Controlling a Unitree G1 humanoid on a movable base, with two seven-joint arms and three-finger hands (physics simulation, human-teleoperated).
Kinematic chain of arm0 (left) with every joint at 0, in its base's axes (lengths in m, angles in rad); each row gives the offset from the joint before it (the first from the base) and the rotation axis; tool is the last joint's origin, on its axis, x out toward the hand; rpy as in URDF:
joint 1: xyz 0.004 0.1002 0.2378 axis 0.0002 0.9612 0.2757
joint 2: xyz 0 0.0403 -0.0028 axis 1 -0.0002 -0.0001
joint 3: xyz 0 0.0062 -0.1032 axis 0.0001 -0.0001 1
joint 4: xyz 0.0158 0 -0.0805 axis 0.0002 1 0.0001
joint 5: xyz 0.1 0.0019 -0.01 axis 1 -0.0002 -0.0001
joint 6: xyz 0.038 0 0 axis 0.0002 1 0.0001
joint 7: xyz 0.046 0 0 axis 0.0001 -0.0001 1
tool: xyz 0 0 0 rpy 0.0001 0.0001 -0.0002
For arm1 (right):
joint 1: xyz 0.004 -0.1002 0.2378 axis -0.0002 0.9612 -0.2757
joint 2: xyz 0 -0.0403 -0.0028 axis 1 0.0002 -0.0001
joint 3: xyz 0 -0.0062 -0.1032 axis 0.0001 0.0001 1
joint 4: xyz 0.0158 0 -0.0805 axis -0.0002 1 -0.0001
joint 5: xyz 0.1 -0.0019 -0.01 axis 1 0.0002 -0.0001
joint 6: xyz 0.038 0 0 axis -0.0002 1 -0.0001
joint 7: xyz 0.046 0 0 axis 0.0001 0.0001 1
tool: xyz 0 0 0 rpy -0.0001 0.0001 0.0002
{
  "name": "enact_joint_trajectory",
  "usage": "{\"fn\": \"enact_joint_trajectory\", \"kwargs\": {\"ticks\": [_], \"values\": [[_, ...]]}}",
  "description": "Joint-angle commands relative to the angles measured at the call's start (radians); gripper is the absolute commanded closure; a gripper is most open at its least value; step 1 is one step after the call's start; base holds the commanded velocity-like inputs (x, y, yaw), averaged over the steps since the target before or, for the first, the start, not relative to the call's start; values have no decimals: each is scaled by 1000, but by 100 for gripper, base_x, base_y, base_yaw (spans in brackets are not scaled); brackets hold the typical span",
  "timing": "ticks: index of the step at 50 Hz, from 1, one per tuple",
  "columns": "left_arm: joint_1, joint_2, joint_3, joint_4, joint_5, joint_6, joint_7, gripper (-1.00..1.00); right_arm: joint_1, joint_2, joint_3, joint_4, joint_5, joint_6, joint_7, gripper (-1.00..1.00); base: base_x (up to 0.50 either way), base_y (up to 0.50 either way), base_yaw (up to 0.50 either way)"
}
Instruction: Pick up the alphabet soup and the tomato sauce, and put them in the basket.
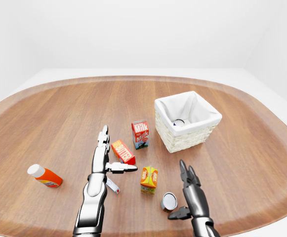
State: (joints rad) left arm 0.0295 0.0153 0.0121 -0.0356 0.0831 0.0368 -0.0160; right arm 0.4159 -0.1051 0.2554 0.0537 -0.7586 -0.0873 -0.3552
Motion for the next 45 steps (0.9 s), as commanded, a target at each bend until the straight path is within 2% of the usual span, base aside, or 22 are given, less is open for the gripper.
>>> {"fn": "enact_joint_trajectory", "kwargs": {"ticks": [1, 5, 6, 23, 36, 38, 45], "values": [[-3, 0, 2, 6, -17, -13, -11, -100, 0, -4, 21, 28, -1, 0, -10, -100, 0, 0, 0], [-3, 0, 2, 6, -17, -14, -11, -100, -9, -3, 27, 35, 3, 0, -11, -100, 0, 0, 0], [-1, -1, 4, -1, -21, -7, -12, -100, -9, -3, 31, 35, 5, 0, -12, -100, 0, 0, 0], [-1, 0, 3, 5, -20, -15, -13, -100, -100, 26, 39, 221, -19, 0, -64, -100, 0, 0, 0], [0, 0, 2, 5, -17, -17, -13, -100, -110, 32, 52, 273, -45, 0, -91, -100, 0, 0, 0], [1, 0, 1, -3, -17, -10, -14, -100, -129, 35, 51, 319, -56, 0, -111, -100, 0, 0, 0], [0, 0, 2, 3, -18, -16, -14, -100, -108, 37, 56, 285, -62, 0, -98, -100, 0, 0, 0]]}}
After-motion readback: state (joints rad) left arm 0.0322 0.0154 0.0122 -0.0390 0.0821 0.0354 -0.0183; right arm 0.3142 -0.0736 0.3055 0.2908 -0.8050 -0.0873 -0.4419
